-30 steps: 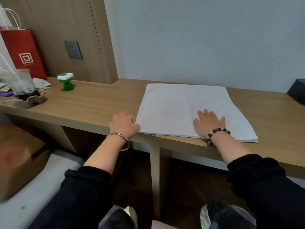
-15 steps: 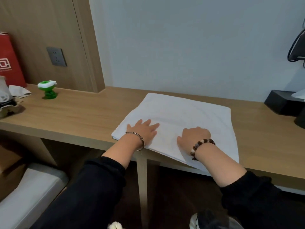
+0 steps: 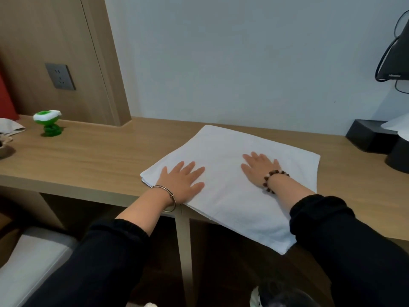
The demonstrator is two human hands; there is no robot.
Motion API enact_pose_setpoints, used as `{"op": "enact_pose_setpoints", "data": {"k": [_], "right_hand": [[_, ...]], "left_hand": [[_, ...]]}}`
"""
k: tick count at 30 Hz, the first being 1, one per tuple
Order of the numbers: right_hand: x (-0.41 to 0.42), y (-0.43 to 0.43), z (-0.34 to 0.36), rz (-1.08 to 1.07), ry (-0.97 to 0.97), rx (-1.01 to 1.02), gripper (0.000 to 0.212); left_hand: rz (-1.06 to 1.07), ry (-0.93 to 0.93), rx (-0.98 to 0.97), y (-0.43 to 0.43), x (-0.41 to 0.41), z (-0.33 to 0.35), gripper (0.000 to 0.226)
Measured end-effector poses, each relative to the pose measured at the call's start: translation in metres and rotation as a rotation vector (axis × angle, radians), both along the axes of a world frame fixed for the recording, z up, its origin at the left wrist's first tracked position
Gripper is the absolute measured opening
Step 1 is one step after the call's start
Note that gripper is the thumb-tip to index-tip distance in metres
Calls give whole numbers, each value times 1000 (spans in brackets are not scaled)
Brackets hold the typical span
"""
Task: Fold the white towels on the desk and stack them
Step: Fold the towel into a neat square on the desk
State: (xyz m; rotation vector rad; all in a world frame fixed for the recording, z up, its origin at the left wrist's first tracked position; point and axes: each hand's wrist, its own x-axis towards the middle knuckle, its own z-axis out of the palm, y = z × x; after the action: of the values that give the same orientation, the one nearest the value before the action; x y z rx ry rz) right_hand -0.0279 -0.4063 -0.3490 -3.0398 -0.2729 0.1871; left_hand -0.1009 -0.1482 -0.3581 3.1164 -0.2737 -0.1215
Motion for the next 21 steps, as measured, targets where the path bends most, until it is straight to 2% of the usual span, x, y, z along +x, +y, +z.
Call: {"op": "enact_pose_setpoints", "data": {"k": [4,9,11,15,21], "right_hand": [[10,-32,3,-58,44,-41,58],[-5,-39,6,230,67,40,57],[-15,-34,0,262,23,3,56],[-24,-7,-4,74,-8,-22,58],[-29,51,-5,-299,26,41,62]], "left_hand": [[-36,40,25,4,7,5,53],[-40,92,130,15,28,17,53],[-3,61,212,19,39,24,55],[130,-114,369,9,55,36,60],[210,-107,49,-37,45,32,51]]}}
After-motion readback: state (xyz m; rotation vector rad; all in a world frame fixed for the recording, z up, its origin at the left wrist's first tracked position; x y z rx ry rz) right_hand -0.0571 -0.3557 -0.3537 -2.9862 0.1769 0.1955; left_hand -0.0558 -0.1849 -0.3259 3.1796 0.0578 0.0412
